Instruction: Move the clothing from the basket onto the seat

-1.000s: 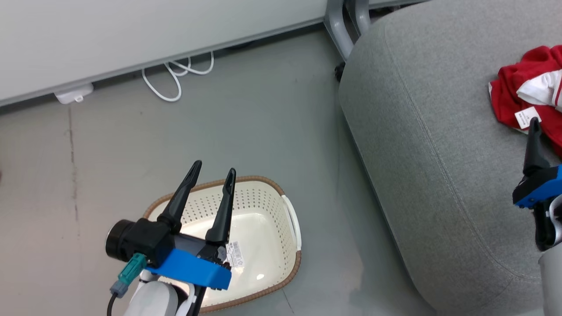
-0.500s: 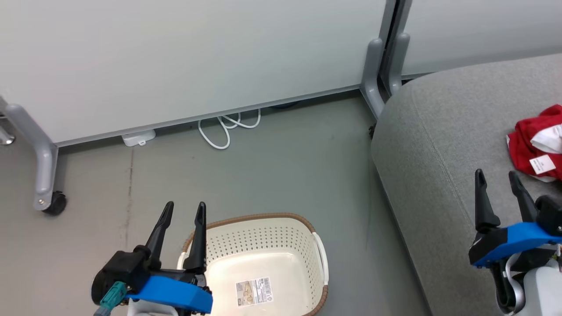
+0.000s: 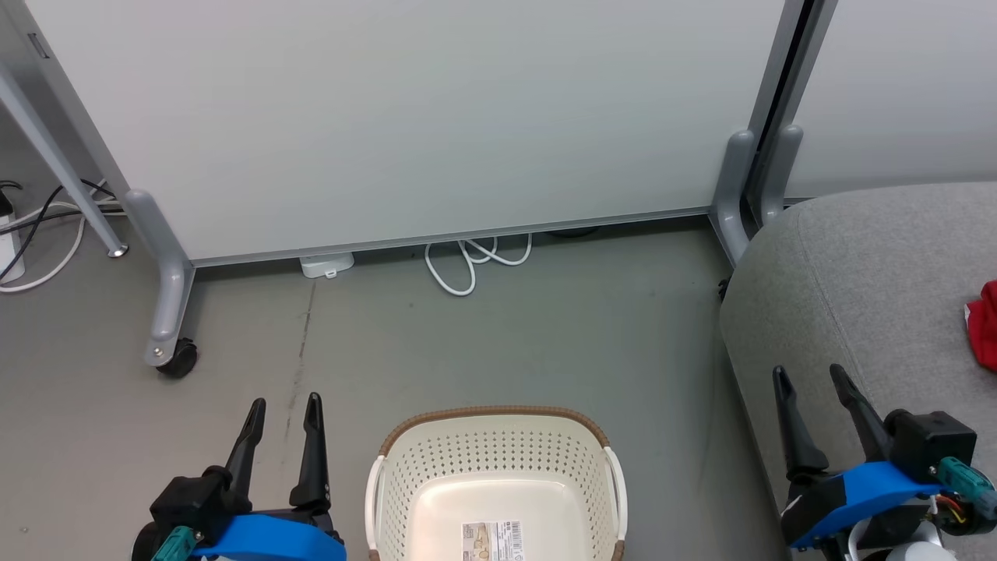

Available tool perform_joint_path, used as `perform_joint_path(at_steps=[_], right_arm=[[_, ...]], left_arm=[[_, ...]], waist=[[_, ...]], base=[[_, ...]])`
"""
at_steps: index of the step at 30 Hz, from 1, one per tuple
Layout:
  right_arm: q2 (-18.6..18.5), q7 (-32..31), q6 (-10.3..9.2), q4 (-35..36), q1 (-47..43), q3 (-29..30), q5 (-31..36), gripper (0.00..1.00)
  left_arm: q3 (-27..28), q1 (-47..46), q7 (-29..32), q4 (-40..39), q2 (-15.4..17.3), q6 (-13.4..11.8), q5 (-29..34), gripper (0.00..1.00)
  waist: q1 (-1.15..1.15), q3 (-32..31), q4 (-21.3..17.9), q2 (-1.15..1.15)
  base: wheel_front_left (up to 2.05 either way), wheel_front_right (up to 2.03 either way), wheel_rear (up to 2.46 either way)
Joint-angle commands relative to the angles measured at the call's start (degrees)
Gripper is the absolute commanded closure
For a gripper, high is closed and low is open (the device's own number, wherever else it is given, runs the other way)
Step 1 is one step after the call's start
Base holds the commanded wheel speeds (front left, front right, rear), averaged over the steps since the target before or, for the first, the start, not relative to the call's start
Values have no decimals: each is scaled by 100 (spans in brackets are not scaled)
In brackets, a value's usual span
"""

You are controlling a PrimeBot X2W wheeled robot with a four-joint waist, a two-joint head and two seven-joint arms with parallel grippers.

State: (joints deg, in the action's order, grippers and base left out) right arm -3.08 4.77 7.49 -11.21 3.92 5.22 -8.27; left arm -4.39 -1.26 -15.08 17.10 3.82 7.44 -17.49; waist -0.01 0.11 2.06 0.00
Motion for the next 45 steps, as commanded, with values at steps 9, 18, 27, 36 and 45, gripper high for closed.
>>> perform_joint_path(at_steps=[9,18,27,36,45], right_arm=[[22,-3,1,-4,-108,-198,-181,0],[23,95,1,-159,-69,-230,-301,0],[24,113,1,-210,-37,-279,-320,0],[24,72,0,-445,-126,-287,-308,100],[23,-99,0,-443,-55,-211,-1304,100]], left_arm=[[77,109,-14,65,57,4,-5,0],[12,68,-14,75,66,4,-25,0],[-10,27,-14,102,88,4,-51,0],[-19,204,39,311,13,0,-80,100],[113,112,294,229,5,1,-1001,100]], waist=[[1,-14,77,0],[1,18,101,0],[1,47,98,0],[2,67,106,0],[2,62,84,0]], base=[[0,0,0],[0,0,0],[0,0,0],[0,0,0],[0,0,0]])
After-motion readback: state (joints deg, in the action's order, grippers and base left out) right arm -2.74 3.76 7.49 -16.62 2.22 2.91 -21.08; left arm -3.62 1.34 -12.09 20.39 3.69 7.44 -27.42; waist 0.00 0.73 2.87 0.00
